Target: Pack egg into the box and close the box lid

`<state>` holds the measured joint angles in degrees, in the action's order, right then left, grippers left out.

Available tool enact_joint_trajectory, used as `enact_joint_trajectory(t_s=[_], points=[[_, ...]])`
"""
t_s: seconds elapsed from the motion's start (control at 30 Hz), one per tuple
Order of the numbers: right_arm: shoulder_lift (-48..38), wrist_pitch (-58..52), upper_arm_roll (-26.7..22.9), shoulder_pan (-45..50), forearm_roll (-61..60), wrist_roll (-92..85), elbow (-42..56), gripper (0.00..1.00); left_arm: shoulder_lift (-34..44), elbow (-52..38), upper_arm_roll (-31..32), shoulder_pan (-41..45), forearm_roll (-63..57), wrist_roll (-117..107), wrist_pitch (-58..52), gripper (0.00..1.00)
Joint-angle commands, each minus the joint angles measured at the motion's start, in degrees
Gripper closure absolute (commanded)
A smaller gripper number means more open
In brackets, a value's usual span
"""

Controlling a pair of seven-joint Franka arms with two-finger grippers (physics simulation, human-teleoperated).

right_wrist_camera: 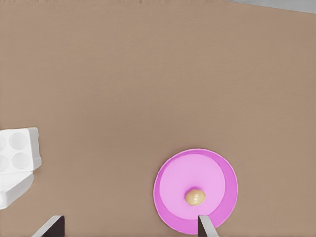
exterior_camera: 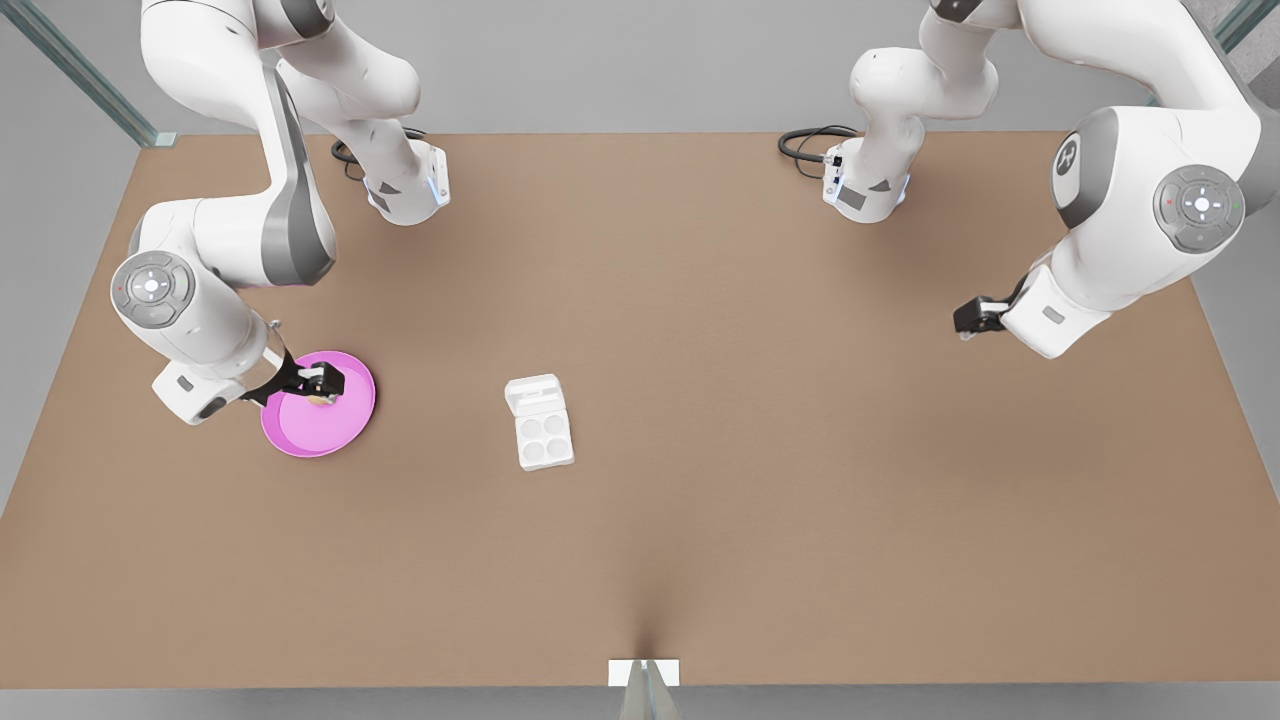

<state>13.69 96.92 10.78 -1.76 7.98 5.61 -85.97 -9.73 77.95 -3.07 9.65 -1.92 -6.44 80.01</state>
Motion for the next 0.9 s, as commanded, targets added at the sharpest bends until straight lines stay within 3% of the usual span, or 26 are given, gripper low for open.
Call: enact_joint_trajectory(t_s=[0.0, 0.23, 0.43, 0.53, 0.63, 0.87], points=[[-0.06, 0.12, 0.03, -0.17, -0.07, 1.51, 0.10, 0.00, 0.06, -0.08, 0.00, 0.19, -0.10, 0.02, 0.93, 0.00], [6.62, -1.65, 0.03, -1.40, -0.07, 0.99, -3.23, 0.00, -1.08, 0.01, 0.00, 0.19, -0.19, 0.02, 0.49, 0.00], [2.05, 26.91, 0.29, -12.38, -0.07, -11.49, -29.68, 0.00, -1.17, 0.01, 0.00, 0.19, -0.27, 0.02, 0.41, 0.00], [1.34, 38.24, 5.39, -20.65, -0.07, -16.41, -36.89, 0.00, -1.26, 0.01, -0.09, 0.10, -0.27, 0.02, 0.41, 0.00], [1.87, 54.52, 5.74, -25.05, 0.02, -23.98, -43.31, 0.00, -1.26, 0.01, -0.09, 0.19, -0.27, 0.02, 0.41, 0.00], [2.05, 62.60, 5.83, -26.45, 0.02, -29.69, -48.23, 0.00, -1.26, 0.01, -0.09, 0.19, -0.27, 0.02, 0.49, 0.00]])
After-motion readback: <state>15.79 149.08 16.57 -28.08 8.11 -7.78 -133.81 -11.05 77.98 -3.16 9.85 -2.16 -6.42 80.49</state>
